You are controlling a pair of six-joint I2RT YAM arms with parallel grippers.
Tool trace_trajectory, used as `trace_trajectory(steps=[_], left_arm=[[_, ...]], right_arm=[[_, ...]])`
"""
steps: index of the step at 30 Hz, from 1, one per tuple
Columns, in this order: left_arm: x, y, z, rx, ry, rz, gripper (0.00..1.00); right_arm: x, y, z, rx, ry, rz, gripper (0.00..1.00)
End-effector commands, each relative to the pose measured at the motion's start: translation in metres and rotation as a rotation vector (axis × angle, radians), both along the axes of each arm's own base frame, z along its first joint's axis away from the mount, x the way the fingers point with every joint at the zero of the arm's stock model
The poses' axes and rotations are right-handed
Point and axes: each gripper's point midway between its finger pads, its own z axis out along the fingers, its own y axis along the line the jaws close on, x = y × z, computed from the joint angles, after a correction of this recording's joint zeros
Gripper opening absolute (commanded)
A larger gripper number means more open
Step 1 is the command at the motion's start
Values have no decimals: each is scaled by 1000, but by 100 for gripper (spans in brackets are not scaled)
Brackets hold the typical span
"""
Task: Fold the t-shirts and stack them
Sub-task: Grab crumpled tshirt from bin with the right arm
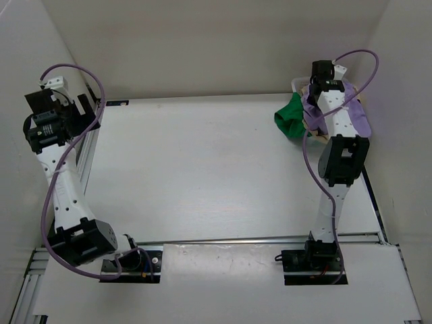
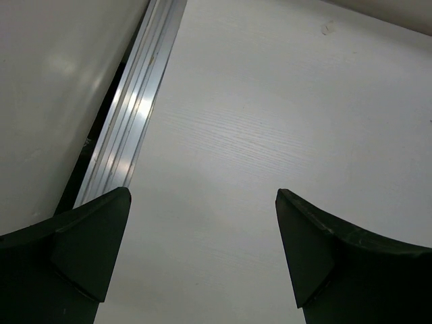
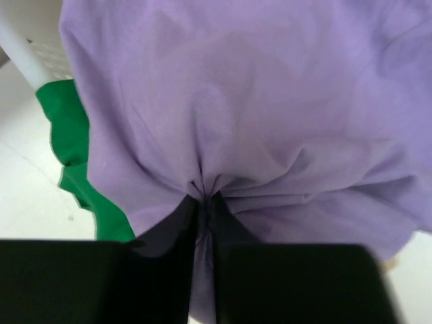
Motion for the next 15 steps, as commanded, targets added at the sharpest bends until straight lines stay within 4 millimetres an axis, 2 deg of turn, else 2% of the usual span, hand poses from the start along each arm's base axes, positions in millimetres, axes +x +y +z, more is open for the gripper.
trace_trajectory(steps=[1, 2, 4, 5, 6, 7, 8, 9, 10, 11, 12, 13, 15], left_arm=[[-15, -17, 24, 1, -67, -43, 100], [-22, -19, 28, 8, -81, -44, 100], [-29, -25, 17, -6, -65, -52, 100], [-33, -28, 15, -11, -66, -60, 100], [-42, -34, 17, -9, -83, -70, 100], [-47, -36, 5, -20, -60, -69, 100], [-51, -40, 2, -26, -61, -78, 100], [-58, -45, 6, -17, -89, -87, 100], [-62, -47, -3, -25, -72, -87, 100], [-66, -48, -6, -25, -72, -87, 100], [-69, -50, -8, -25, -72, -87, 100], [-75, -52, -13, -27, -70, -86, 100], [-80, -52, -19, -25, -62, -78, 100]], right_arm=[[-10, -18, 55, -53, -118, -71, 3], [-18, -24, 74, -73, -153, -108, 0], [-25, -21, 94, -78, -193, -110, 0], [-30, -21, 125, -73, -269, -113, 0], [-35, -19, 142, -90, -302, -111, 0], [-49, -18, 174, -111, -367, -126, 0], [-56, -20, 190, -121, -402, -130, 0], [-64, -12, 208, -131, -429, -103, 0], [-84, -2, 248, -126, -521, -80, 0], [-95, 4, 259, -132, -547, -58, 0], [-103, 12, 282, -132, -615, -29, 0], [-133, 28, 320, -142, -705, 38, 0], [-153, 53, 352, -120, -828, 144, 0]])
